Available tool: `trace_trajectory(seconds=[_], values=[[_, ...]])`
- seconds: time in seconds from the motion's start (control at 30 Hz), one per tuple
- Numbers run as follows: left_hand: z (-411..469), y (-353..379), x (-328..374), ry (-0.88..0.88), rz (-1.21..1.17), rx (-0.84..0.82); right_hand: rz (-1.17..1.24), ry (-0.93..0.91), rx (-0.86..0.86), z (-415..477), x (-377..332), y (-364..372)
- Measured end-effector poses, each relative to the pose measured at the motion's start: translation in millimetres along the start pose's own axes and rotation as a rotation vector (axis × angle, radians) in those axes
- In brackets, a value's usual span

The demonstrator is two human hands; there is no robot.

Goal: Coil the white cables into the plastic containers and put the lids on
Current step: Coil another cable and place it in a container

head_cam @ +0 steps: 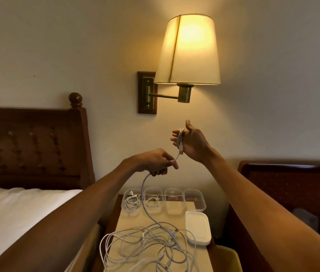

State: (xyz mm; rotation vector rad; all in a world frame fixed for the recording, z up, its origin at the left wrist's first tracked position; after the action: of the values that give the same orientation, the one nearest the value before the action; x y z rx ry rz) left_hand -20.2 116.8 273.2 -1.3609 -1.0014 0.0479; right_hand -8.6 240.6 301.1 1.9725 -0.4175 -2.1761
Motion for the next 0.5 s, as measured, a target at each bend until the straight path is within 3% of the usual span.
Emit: trace_trajectory(seconds=[0.23, 0.33, 0.5], values=[[-9.5, -44.4, 29.1, 0.025, 0.364, 0.029, -0.257, 0.071, -0.043, -1.0, 7.7, 13.8], [-16.9, -56.7, 33.9, 0.06, 0.384, -0.005, -0.364, 0.152, -0.134, -1.7, 16.3, 20.0], [-26.6, -76.5, 36.5, 0.102, 0.379, 0.005, -0.278, 0.214, -0.205, -6.7, 28.3, 22.3]])
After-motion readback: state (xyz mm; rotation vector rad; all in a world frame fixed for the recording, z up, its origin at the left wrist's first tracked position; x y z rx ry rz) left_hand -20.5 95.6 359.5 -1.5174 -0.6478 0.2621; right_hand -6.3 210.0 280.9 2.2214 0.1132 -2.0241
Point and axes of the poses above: each hand's wrist, its own z-axis towards the middle knuckle, its own y-axis out of the palm, x = y × z, the point moved 6 cm from there along z, towards the middle knuckle, and after that the axes turned 8 degrees about z, right-handed, at the moved point
